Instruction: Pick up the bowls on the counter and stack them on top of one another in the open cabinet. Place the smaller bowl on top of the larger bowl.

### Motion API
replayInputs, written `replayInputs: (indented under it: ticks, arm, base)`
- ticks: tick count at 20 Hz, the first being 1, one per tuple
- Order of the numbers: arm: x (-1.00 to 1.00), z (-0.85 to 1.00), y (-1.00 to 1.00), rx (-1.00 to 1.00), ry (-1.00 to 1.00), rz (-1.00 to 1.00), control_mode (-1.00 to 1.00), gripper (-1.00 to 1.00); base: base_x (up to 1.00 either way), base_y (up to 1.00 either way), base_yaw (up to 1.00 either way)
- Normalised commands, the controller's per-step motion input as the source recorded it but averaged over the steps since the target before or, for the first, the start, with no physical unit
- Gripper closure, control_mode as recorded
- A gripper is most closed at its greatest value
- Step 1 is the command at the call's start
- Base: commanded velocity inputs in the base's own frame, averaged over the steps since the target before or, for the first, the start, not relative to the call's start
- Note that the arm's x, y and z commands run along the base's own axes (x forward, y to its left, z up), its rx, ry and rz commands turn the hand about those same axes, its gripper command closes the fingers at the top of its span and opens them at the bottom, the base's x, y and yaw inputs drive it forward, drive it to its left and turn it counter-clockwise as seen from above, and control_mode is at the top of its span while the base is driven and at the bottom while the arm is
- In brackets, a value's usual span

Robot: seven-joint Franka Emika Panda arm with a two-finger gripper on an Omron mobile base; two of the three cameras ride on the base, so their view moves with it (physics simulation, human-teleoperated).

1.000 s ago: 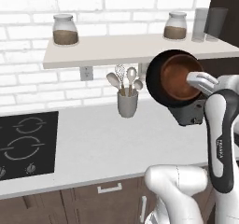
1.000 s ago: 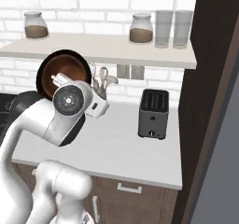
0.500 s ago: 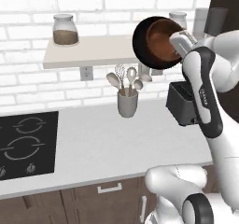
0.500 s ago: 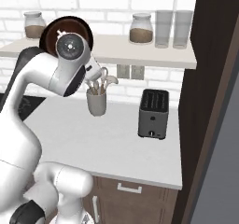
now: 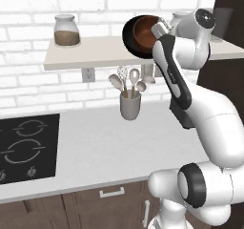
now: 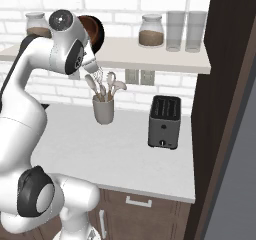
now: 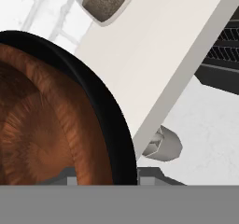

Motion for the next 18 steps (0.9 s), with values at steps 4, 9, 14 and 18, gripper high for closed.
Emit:
replayInputs:
  ticks: [4,9,14,18]
  arm:
    - [0.38,-0.03,0.00,0.00,0.05,0.00,-1.00,1.00]
    - [0.47,-0.11,0.00,0.02,0.05,0.00,-1.00,1.00]
    - [0.70,-0.09,0.00,0.05,0.01,-0.01,-1.00,1.00]
    - [0.78,-0.05,0.00,0.00,0.04,-0.02,-1.00,-1.00]
  base:
    - [0.00,0.00,0.00]
    - [0.00,0.00,0.00]
    - [0.00,0.00,0.00]
    - [0.00,0.00,0.00]
